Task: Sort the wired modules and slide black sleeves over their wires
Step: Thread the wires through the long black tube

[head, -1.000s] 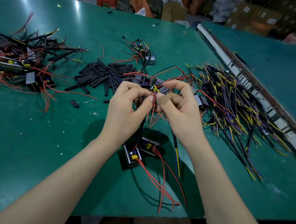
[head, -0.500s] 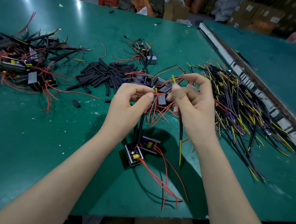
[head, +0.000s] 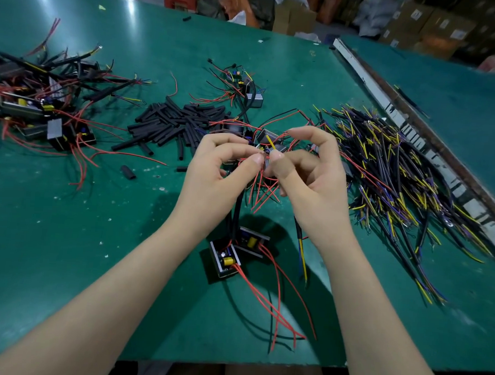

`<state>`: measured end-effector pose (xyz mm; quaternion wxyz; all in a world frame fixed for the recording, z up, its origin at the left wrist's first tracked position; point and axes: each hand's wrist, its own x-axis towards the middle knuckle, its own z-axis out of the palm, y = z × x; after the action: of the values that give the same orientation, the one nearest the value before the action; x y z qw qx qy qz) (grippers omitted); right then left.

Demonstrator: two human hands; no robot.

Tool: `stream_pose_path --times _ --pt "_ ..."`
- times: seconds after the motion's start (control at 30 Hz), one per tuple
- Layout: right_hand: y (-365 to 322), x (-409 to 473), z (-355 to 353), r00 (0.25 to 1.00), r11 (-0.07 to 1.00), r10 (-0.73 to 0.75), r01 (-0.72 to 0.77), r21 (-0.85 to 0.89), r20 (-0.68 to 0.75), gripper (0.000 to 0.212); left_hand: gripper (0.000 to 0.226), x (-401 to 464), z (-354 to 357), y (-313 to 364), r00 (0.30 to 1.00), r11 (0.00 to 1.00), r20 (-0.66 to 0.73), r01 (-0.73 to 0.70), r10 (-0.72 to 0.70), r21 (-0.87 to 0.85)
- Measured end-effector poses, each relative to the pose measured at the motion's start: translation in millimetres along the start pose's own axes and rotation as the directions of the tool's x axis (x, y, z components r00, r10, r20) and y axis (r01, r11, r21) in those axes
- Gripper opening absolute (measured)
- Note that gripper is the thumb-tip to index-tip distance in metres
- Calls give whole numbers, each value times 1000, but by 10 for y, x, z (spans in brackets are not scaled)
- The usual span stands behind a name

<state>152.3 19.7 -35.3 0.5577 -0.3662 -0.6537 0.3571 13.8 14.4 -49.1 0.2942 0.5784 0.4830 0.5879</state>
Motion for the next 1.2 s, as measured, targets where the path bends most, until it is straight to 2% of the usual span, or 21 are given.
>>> stream_pose_path --times 0.2,0.4,0.57,0.63,0.7,0.77,0.8,0.87,0.97,1.07,1.2 --pt "61 -8 23 985 973 -163 150 -176 -62 28 22 11 22 -6 998 997 27 66 -64 -51" --pt "93 -17 -12 963 922 -259 224 -316 -75 30 23 13 21 -6 993 991 64 107 -102 -80" --pt "117 -22 -23 953 862 -301 252 -441 -44 27 10 4 32 12 989 987 77 135 -128 -87" --pt "101 -7 -47 930 850 -344 252 -463 -127 24 12 14 23 -1 987 985 54 155 -151 -80" --pt "71 44 -137 882 873 -361 206 -442 -303 23 12 39 -11 -15 985 980 4 170 -170 -105" --pt "35 93 -236 845 942 -280 152 -298 -455 23 12 57 -51 -25 991 987 -33 129 -133 -98" --pt "27 106 -269 847 968 -221 133 -211 -483 23 14 59 -58 -28 994 993 -35 99 -101 -63" --pt "15 109 -267 878 987 -145 95 -129 -457 24 16 45 -45 -30 999 998 -7 42 -41 38" --pt "-4 76 -193 943 990 -98 60 -127 -320 21 8 -13 9 4 997 980 38 -75 69 186" --pt "-27 43 -136 978 995 -58 40 -91 -202 19 13 -75 55 17 984 936 58 -178 168 303" --pt "-44 21 -95 995 1000 -14 13 -6 -101 18 19 -93 69 25 994 941 -14 -96 106 324"
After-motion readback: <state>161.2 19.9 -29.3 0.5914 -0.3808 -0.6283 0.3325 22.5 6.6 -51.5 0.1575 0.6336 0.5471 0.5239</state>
